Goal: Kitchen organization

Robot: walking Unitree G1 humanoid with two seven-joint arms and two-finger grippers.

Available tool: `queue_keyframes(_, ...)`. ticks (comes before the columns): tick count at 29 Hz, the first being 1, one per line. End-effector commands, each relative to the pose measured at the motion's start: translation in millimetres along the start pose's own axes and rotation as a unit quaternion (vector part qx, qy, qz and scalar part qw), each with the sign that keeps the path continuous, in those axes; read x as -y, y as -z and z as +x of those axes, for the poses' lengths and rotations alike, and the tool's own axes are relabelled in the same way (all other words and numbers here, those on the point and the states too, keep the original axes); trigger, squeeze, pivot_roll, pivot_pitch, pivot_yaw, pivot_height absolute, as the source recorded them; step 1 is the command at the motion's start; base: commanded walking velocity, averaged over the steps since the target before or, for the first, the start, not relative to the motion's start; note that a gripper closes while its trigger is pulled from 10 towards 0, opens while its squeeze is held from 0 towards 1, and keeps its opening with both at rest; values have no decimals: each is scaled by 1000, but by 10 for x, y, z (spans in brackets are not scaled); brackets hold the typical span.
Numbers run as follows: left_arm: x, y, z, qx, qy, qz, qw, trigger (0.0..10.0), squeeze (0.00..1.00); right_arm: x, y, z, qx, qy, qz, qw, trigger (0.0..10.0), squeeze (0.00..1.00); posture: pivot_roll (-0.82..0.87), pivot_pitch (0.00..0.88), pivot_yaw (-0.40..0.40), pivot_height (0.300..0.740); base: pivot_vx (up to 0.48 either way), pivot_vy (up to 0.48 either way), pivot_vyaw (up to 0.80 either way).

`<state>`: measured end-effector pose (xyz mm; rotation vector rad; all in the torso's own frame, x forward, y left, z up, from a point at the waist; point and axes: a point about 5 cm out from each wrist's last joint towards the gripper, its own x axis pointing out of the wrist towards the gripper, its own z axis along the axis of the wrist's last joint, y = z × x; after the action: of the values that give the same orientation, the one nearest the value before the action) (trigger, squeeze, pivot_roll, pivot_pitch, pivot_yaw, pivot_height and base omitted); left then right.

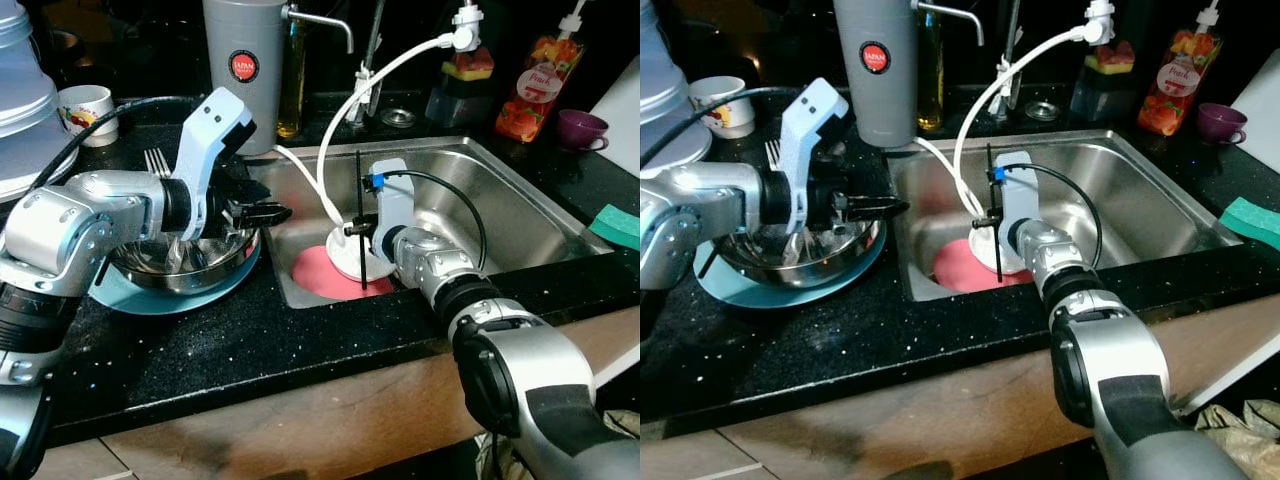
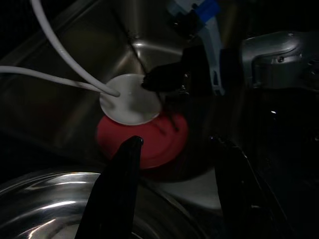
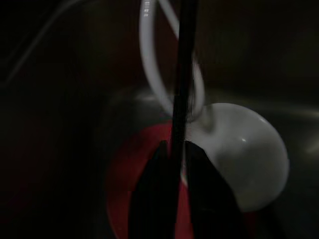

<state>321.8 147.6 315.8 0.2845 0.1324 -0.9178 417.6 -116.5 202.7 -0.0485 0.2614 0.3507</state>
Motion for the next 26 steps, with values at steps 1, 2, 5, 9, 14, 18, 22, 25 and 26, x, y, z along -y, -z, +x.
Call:
queue_keyframes(1,-4,6,-11,-13,-1,8,1000,10000,0,-1,19,-2,-3,-4,10,1000,10000,1000,63,95,-60,740,0,0,0)
queue_keyframes(2,-17,-16,-15,-7,-6,12,1000,10000,0,-9,-3,-1,0,-6,5,1000,10000,1000,63,94,-60,740,0,0,0)
queue_keyframes(5,-105,-159,-60,37,-41,14,998,10000,0,-24,-130,-3,24,-9,4,1000,10000,0,63,95,-60,740,0,0,0)
queue_keyframes(9,-256,-335,-201,88,-103,-6,991,10000,0,-43,-383,-22,77,-12,23,997,10000,0,65,95,-60,740,0,0,0)
queue_keyframes(14,-433,-505,-584,125,-195,9,973,10000,0,-90,-783,-88,165,-27,42,985,10000,0,66,94,-60,740,0,0,0)
queue_keyframes(18,-602,-436,-1136,83,-302,-9,950,10000,0,-191,-1004,-134,197,-65,35,978,10000,0,81,93,-73,740,0,0,0)
queue_keyframes(22,-654,-339,-1241,87,-335,-53,937,10000,0,-268,-1017,-131,197,-90,19,976,10000,0,90,86,-88,740,0,0,0)
queue_keyframes(25,-677,-149,-1243,75,-379,-113,915,10000,1000,-400,-1034,-126,196,-129,-2,972,10000,0,89,83,-94,740,0,0,0)
queue_keyframes(26,-661,-113,-1210,65,-379,-119,915,10000,1000,-420,-1042,-127,197,-135,-5,971,10000,0,88,85,-94,740,0,0,0)
